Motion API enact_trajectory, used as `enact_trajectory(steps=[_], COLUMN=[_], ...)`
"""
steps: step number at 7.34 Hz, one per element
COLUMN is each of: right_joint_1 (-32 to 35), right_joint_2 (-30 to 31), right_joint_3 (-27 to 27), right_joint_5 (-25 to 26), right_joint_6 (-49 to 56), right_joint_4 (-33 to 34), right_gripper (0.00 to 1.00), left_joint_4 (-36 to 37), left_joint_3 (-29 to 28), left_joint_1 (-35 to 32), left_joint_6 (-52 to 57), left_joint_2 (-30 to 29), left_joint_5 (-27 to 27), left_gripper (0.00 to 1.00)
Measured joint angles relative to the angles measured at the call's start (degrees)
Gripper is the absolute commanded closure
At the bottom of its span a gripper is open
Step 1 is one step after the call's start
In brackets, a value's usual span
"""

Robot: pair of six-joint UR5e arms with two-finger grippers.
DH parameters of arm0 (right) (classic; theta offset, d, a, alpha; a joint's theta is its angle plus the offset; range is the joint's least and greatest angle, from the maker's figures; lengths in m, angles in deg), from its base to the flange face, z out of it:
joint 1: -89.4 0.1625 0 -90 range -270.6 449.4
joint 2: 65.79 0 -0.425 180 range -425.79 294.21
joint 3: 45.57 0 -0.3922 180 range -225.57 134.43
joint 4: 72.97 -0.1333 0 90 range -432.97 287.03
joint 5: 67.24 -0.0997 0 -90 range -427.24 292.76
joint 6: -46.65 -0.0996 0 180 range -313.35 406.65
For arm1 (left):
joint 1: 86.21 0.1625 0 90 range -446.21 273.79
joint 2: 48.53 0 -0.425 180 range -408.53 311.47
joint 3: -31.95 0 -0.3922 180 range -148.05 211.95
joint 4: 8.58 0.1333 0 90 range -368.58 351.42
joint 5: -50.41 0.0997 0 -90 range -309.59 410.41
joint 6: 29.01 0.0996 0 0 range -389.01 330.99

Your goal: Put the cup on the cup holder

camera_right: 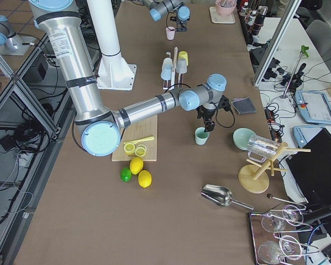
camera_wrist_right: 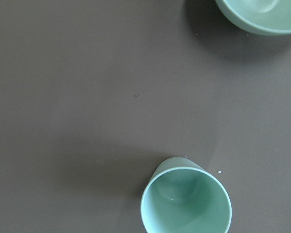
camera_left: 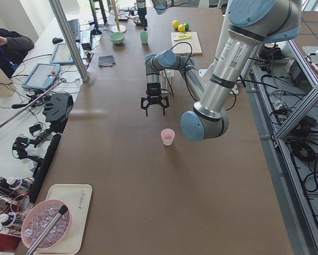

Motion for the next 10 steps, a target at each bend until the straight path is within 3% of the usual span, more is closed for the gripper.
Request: enact_trajectory(steps=[3, 7, 10], right_joint_1=[-1.51, -2.07, -2.98], right_joint_2=[-0.59, -5.75, -10.66], right_joint_3=[-0.41, -5.7, -8.77], right_joint_5=[0.72, 0.92, 1.88], right_joint_6=[-0.59, -0.17, 7.83], right_joint_4=[-0.07, 1.39, 13.4], right_gripper=[0.09, 0.04, 0.04], left_joint_4=[0.01, -1.37, -5.72], left_joint_3=[-2.39, -6.87, -10.1], left_joint_1=[5.61, 9.26, 10.1], left_joint_6=[-5.03, -11.0, -11.8], left_joint_2=[0.35, 0.79, 2.17], left_joint_5=[0.16, 0.08, 0.1], left_gripper=[0.02, 0.02, 0.02])
